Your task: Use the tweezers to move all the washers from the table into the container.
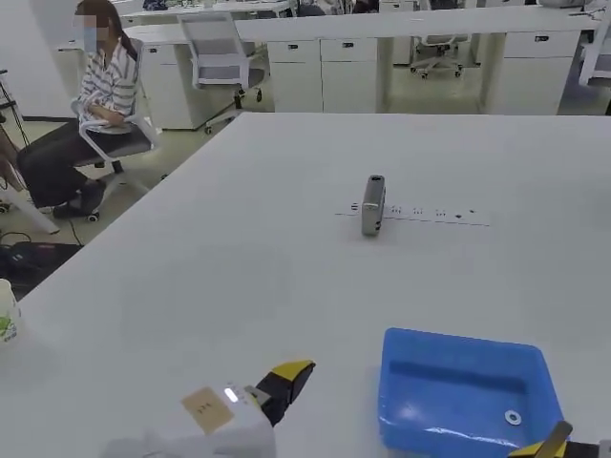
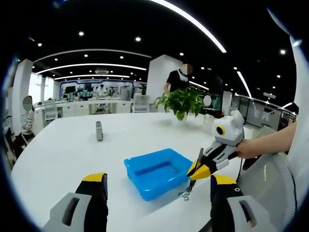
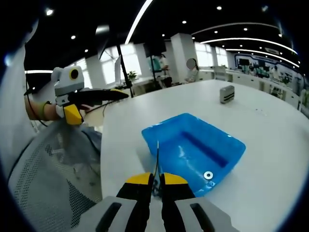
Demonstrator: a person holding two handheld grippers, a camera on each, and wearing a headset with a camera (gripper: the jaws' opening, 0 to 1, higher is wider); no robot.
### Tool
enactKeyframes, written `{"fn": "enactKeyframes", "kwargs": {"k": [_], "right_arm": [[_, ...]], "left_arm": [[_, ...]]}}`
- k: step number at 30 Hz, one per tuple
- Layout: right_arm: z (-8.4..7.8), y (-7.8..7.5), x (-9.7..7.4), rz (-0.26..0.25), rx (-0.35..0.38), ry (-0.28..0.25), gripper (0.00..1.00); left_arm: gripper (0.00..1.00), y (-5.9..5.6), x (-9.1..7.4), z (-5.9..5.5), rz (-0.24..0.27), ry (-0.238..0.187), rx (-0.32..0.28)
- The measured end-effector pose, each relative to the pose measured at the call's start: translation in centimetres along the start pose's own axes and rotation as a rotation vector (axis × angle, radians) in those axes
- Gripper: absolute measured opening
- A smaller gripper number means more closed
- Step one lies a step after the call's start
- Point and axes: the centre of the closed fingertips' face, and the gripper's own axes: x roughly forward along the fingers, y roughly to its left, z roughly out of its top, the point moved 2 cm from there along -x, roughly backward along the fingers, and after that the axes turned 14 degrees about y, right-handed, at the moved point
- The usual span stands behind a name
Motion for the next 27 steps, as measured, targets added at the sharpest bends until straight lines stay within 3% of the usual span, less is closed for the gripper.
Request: {"fn": "enactKeyframes", "kwargs": {"k": [17,27], "right_arm": [[-0.1,0.1,-0.4,-0.008,0.010,-0.017,0.03],[1.6,0.8,-2.4,0.023,0.087,-0.127,0.03]], "left_arm": [[0.88,0.0,0.0,-0.2,0.005,0.012,0.009],[0.88,0.0,0.0,-0.1,0.002,0.011,0.010]]}}
